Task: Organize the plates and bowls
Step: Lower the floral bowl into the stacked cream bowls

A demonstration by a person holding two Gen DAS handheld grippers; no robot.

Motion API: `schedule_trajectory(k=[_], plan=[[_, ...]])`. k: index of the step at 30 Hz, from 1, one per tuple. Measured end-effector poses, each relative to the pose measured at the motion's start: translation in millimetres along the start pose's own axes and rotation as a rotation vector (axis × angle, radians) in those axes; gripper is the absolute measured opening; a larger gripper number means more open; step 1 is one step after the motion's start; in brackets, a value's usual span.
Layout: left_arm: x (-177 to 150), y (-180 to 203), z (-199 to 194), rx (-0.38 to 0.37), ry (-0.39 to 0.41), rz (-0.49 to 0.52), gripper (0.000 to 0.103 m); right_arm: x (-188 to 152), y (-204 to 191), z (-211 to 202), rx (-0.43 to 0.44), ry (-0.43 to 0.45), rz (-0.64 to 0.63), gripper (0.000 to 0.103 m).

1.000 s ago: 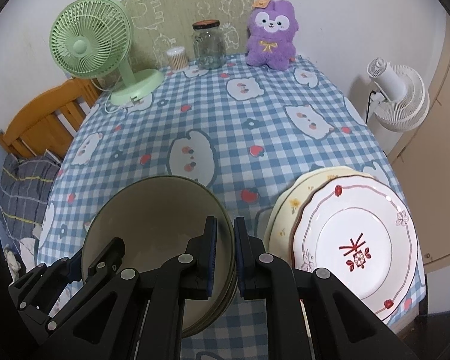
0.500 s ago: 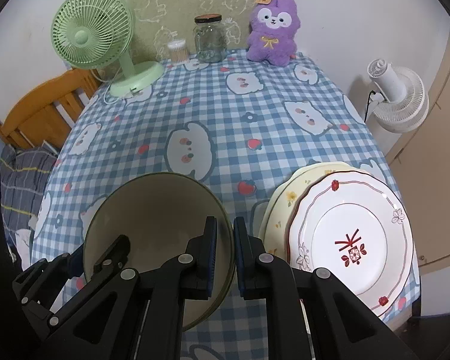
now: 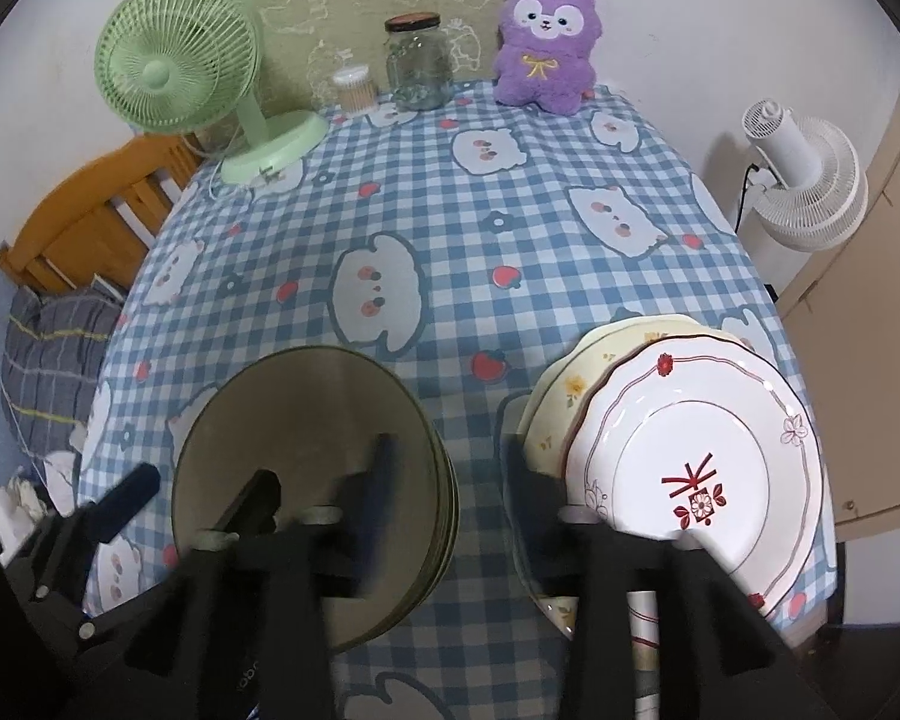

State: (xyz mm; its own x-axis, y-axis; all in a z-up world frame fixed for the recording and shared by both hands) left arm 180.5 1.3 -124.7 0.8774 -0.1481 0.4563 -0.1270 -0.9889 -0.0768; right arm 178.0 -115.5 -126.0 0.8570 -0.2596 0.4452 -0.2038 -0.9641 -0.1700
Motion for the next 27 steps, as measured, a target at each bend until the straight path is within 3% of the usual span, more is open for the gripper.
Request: schedule_trajectory(k=[1,27], plan=[[-0.3,-0.2,1.8,-0.007,-0.006,-0.006,0.077,0.6,0.5,-1.1,0.002,0.012,0.005,0.063],[-6.6,5.2,44.3,-0.03,-0.085,-0.013,0.078,-2.0,-5.1,50.1,0.005,-0.077,-0.023,0.063]])
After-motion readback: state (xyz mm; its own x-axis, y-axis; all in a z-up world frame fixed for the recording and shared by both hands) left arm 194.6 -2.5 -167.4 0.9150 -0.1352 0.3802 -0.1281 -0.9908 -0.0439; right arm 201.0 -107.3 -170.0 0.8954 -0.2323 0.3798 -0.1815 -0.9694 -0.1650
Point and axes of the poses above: each gripper's, at about its wrist camera, not at the fingertips, and z roughly the way its jaws point, y to its right, x to its top, the point moved 6 cm from there along z, roughly the way its jaws point, and after that the axes turned 11 degrees about z, right-handed, at the moved point
